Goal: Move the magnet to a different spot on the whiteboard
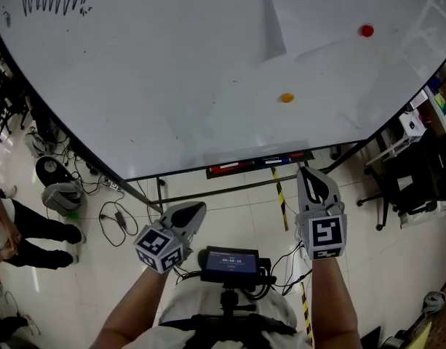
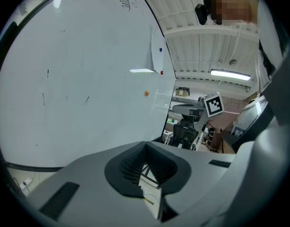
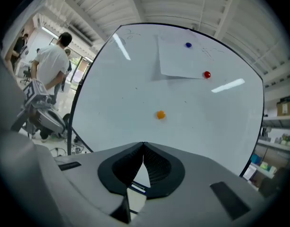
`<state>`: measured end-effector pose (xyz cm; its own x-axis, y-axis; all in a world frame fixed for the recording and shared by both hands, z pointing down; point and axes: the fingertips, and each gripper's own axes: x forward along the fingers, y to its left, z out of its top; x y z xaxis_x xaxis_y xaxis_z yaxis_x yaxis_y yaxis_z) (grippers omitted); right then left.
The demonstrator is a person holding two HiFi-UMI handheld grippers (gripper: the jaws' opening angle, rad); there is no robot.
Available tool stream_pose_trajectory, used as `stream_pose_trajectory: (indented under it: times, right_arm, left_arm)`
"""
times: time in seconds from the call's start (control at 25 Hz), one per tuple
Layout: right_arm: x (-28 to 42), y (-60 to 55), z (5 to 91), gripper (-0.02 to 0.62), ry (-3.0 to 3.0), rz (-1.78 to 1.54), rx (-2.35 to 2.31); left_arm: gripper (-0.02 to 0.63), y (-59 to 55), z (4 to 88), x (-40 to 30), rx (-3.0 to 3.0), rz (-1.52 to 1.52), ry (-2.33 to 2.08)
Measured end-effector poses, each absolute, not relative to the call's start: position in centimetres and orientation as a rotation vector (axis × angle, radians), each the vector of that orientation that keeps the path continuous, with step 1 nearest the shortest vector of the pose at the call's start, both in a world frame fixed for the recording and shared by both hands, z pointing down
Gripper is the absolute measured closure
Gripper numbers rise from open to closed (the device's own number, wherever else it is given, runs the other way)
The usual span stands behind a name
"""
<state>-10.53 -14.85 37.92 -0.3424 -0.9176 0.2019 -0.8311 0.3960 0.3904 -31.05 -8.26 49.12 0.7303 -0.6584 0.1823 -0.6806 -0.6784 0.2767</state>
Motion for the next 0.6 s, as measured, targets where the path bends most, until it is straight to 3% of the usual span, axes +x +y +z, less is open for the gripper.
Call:
stream_pose_trajectory:
  times: [0.6]
  right_arm:
    - [-2.5, -0.4, 43.7, 0.565, -2.804, 0.441, 1.374]
  left_arm:
    - [0.571, 0.8, 48.6, -22.0, 2.532, 0.087, -1.03]
